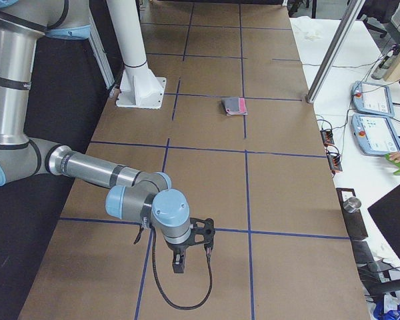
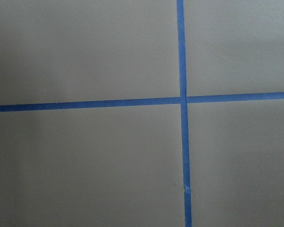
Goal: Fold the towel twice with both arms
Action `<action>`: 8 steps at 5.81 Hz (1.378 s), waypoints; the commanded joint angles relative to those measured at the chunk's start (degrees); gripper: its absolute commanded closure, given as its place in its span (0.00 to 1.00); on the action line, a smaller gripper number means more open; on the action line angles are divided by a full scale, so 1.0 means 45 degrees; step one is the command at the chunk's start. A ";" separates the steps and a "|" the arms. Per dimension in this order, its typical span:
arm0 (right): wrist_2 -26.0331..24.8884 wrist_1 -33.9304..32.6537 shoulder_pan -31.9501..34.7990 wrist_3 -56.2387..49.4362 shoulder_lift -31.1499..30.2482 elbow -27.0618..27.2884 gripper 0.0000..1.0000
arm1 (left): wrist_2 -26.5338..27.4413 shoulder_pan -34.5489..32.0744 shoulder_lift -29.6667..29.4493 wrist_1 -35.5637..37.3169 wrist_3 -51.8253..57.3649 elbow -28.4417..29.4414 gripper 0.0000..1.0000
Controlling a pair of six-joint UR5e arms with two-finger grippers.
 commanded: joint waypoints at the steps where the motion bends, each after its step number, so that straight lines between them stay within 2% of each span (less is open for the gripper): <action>1: 0.0032 0.0001 -0.0125 0.0777 0.0255 -0.0065 0.00 | 0.0000 0.0000 -0.0011 0.0006 0.0000 -0.0016 0.00; 5: -0.0026 0.0001 -0.2465 0.1623 0.1855 0.0053 0.00 | 0.0000 0.0000 -0.0011 0.0006 0.0000 -0.0055 0.00; 8: 0.0032 -0.0018 -0.2489 0.1623 0.1858 0.0053 0.00 | -0.0020 0.0000 -0.0011 0.0006 0.0000 -0.0055 0.00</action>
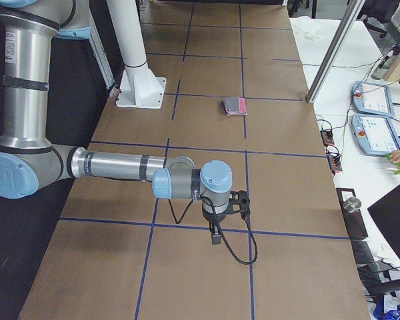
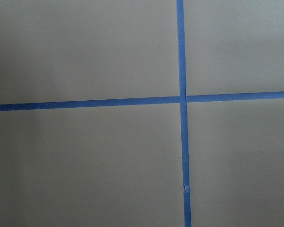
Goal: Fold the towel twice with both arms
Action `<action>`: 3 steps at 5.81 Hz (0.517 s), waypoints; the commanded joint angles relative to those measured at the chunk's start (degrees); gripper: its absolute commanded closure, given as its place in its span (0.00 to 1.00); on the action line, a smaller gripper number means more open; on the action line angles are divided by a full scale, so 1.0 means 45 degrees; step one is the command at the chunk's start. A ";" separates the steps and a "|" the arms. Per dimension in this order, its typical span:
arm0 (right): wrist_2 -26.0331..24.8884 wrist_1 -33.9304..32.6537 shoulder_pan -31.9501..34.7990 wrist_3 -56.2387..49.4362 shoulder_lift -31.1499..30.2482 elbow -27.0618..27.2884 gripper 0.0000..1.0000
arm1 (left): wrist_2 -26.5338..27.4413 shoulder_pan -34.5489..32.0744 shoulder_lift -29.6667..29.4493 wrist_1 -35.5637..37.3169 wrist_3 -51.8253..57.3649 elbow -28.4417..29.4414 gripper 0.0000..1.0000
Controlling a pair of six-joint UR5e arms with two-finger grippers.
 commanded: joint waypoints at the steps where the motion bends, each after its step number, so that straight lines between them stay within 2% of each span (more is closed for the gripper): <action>1: 0.0228 -0.0014 0.0007 0.0020 -0.0004 -0.0089 0.00 | -0.0001 0.0000 0.0000 0.0000 0.0000 0.0019 0.00; 2: 0.0269 -0.0711 0.0008 0.0117 0.0131 0.0026 0.00 | 0.0018 0.0000 0.0000 0.0000 0.0000 0.0020 0.00; 3: 0.0269 -0.0737 0.0008 0.0117 0.0152 0.0027 0.00 | -0.0001 0.0000 0.0000 0.0000 0.0000 0.0000 0.00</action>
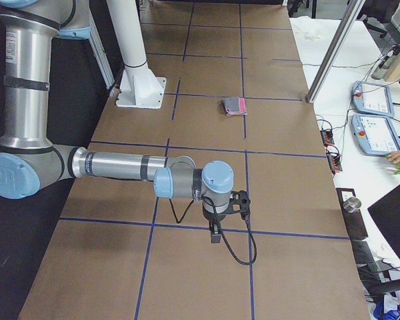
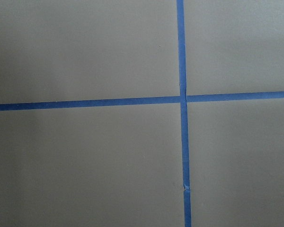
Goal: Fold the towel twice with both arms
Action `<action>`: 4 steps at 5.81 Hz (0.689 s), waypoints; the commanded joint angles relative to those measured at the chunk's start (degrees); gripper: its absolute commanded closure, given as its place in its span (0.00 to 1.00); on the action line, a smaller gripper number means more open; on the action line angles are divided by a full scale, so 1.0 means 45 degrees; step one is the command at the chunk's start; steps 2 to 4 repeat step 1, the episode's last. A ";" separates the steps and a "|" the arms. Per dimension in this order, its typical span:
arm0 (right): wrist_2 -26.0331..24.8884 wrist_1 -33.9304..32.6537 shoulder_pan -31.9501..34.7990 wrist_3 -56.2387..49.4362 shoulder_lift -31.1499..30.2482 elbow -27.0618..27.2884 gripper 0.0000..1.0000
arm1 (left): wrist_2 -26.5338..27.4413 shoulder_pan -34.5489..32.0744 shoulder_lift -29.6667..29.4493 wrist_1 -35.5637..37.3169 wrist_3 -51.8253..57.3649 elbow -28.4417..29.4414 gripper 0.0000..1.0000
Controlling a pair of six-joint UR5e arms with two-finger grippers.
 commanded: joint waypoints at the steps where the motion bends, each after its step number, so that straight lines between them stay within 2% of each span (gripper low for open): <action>1: -0.0015 -0.0140 0.0002 0.0005 0.0045 0.0023 0.00 | -0.0009 0.0000 0.0000 0.0000 0.0000 -0.0013 0.00; 4: -0.0015 -0.0140 0.0002 0.0005 0.0045 0.0023 0.00 | -0.0009 0.0000 0.0000 0.0000 0.0000 -0.0013 0.00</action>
